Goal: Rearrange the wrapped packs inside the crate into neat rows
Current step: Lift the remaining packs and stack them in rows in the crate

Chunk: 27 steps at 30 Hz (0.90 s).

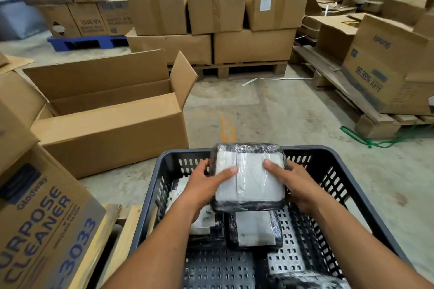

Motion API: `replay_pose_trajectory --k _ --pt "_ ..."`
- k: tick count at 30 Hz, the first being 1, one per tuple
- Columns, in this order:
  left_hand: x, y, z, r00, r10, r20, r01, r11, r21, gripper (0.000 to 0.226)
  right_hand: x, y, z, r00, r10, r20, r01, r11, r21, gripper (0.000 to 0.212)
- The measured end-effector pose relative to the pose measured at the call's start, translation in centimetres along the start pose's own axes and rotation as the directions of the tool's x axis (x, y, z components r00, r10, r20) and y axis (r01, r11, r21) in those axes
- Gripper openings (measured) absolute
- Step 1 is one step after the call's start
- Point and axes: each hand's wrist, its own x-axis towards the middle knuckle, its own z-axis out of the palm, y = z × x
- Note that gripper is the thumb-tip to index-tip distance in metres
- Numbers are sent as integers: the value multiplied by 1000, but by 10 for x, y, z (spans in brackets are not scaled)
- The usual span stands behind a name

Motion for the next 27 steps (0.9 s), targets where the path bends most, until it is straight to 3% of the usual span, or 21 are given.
replay_pose_trajectory --k 3,5,9,12,17,19,22,24,27 --pt "1 -7 -9 996 -81 22 81 997 0 81 1 8 -3 995 82 64 -86 995 59 100" --pt "2 -7 -18 991 -110 80 115 991 -63 87 3 3 -8 990 46 133 -47 999 3 111" --pt "1 -4 -23 974 -86 209 101 993 -62 87 6 -17 -14 947 27 322 2 996 -88 83" --pt "5 -8 -18 996 -65 69 71 993 -90 81 4 -11 -15 931 93 352 -53 991 -121 66" --pt "11 -12 -8 963 95 -251 -67 990 120 58 5 22 -27 931 207 302 -189 978 -89 81" --pt "13 -21 -13 928 196 -317 -61 919 390 61 5 34 -37 933 231 275 -228 973 -44 76" --pt "10 -51 -23 956 177 -236 63 661 748 76 5 53 -46 951 233 206 -240 971 10 81" --pt "9 -71 -28 980 110 -166 84 528 845 79 6 60 -44 960 235 154 -244 969 42 91" --pt "11 -84 -33 987 116 -112 50 442 895 79 8 65 -32 964 237 118 -243 969 46 84"
